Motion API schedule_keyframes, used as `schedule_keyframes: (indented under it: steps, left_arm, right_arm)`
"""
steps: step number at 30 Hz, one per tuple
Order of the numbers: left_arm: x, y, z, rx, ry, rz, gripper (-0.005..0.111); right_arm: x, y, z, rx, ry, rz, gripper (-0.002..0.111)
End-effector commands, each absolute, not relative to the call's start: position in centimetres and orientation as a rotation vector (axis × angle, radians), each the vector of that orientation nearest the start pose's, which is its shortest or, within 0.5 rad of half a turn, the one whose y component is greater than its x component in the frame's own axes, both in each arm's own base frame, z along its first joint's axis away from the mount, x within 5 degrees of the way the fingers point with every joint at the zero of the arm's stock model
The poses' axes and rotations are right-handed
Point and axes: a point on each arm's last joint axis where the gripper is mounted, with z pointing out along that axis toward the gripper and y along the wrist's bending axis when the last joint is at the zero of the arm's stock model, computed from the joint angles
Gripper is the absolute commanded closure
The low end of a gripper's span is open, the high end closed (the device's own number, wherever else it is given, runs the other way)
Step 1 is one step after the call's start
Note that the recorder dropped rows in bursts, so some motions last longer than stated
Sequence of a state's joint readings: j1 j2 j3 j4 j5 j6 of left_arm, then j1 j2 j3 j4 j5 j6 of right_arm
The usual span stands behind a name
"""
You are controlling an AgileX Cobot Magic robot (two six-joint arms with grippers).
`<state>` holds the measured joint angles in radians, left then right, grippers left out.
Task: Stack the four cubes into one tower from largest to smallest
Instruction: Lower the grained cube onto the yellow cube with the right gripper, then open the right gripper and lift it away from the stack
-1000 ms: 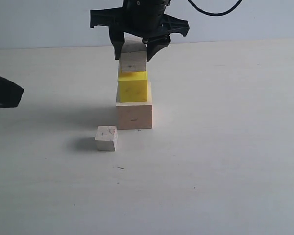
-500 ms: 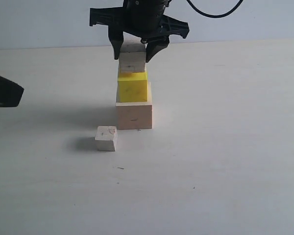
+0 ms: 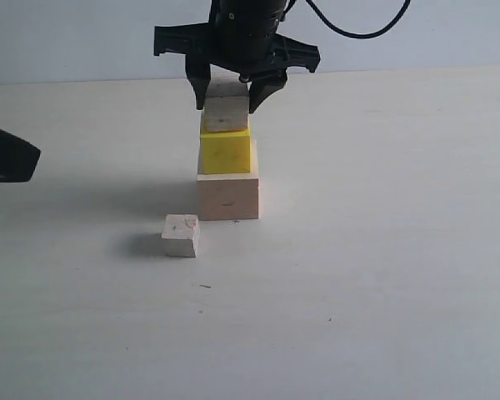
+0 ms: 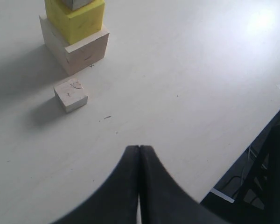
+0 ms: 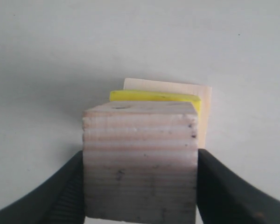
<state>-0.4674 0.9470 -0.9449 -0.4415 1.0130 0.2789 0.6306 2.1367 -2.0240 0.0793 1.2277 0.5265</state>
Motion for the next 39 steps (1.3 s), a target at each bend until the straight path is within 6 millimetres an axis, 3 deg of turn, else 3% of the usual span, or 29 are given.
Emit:
schedule_keyframes:
  steps: [1, 9, 12, 15, 19, 39]
  left_arm:
    - [13.51, -10.53, 35.33, 0.775, 2.335, -0.647, 0.107]
    - [13.51, -10.53, 35.33, 0.775, 2.335, -0.647, 0.107]
    - [13.51, -10.53, 35.33, 0.777, 2.334, -0.646, 0.107]
    - [13.51, -10.53, 35.33, 0.777, 2.334, -0.646, 0.107]
    - [13.51, -10.53, 35.33, 0.779, 2.333, -0.645, 0.107]
    - [13.44, -10.49, 34.39, 0.784, 2.363, -0.643, 0.107]
  right_arm:
    - [36.97, 28.03, 27.45, -0.136, 2.876, 0.357, 0.108]
    - [36.97, 28.03, 27.45, -0.136, 2.876, 0.357, 0.103]
    - [36.97, 28.03, 27.45, -0.136, 2.876, 0.357, 0.090]
    - [36.97, 28.03, 27.45, -0.136, 2.876, 0.357, 0.063]
    - [36.81, 28.25, 27.48, -0.132, 2.888, 0.397, 0.046]
    - [36.61, 28.12, 28.19, -0.143, 2.873, 0.409, 0.044]
